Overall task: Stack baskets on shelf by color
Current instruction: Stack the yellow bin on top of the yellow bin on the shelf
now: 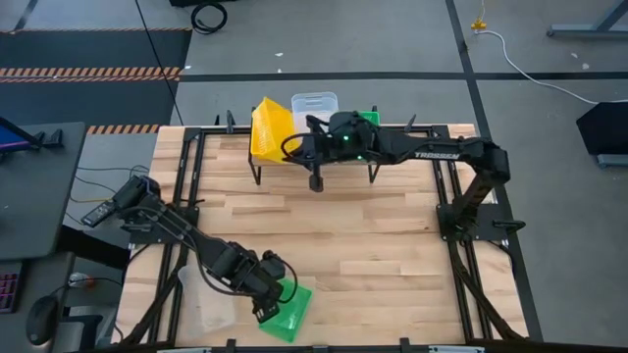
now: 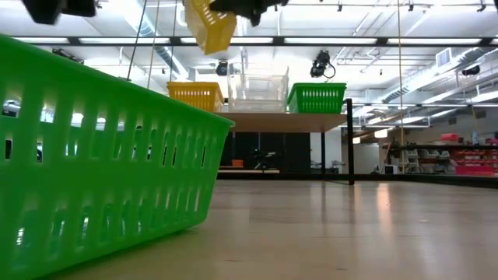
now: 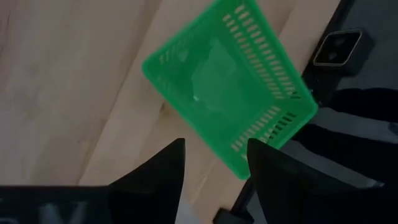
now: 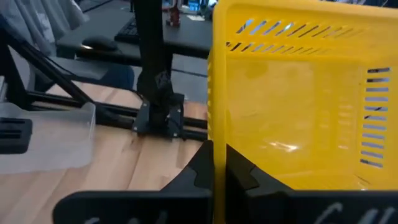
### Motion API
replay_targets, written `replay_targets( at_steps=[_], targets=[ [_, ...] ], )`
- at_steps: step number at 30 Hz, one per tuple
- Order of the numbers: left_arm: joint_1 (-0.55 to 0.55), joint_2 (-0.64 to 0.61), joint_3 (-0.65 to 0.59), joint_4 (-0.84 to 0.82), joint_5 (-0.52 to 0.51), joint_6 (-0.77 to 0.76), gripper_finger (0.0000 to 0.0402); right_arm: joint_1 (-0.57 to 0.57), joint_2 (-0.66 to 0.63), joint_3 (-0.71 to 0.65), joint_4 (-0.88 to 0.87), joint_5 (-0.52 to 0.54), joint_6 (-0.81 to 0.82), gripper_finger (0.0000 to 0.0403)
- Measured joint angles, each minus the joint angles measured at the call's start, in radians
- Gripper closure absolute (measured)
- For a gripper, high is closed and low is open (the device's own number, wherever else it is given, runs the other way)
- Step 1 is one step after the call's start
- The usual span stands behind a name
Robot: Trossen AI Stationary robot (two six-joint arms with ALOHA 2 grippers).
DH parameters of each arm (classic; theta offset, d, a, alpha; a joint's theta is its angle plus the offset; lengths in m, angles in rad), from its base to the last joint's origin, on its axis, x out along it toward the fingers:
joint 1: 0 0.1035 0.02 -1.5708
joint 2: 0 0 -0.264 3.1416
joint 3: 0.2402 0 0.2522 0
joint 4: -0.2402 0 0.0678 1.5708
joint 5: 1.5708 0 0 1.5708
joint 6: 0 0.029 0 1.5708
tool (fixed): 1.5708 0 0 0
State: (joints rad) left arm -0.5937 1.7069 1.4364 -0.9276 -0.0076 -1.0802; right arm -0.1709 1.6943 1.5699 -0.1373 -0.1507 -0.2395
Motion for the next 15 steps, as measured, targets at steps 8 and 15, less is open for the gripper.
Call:
replay_targets(
  at_steps=[8, 15],
  targets=[
    [0.036, -0.001, 0.045, -0.016, -0.012, 0.044, 0.023, -0.023, 0.108, 0.07, 0.009, -0.003, 0.001, 0.0392],
    [0.043, -0.001, 0.097, -0.021, -0.055, 0.045, 0.023, -0.047, 0.182, 0.144, 0.0, 0.0, -0.005, 0.0392]
  ],
)
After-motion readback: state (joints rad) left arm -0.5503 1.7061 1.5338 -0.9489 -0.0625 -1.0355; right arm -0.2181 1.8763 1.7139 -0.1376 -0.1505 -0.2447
